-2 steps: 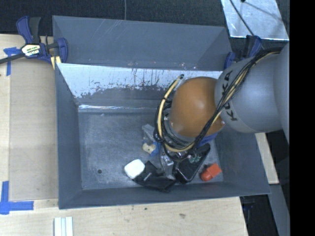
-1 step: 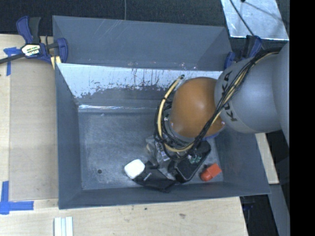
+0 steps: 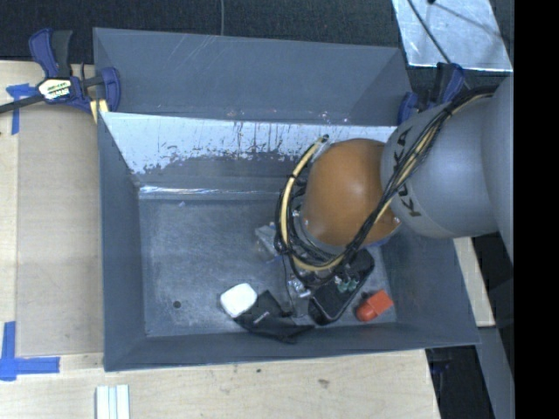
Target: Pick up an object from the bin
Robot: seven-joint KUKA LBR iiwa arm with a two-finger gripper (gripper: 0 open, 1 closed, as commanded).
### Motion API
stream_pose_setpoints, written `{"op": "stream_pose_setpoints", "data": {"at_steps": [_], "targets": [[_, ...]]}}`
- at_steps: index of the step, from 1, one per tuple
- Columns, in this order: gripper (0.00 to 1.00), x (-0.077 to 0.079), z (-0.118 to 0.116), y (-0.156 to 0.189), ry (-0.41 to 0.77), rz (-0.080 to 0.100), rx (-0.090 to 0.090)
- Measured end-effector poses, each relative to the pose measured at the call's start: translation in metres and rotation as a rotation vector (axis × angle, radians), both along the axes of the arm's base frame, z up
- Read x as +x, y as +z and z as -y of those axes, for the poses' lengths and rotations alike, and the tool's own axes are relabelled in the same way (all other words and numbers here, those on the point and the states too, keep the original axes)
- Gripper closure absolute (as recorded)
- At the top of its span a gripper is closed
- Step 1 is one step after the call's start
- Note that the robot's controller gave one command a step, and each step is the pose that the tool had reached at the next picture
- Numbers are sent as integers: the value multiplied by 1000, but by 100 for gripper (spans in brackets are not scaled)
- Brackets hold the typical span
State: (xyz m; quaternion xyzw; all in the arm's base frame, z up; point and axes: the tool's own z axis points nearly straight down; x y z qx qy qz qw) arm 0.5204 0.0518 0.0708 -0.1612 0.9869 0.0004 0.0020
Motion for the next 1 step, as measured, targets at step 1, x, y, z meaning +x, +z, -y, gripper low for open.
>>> {"op": "stream_pose_setpoints", "data": {"at_steps": [1], "targets": [[0, -21, -64, -1, 22, -4, 2]]}}
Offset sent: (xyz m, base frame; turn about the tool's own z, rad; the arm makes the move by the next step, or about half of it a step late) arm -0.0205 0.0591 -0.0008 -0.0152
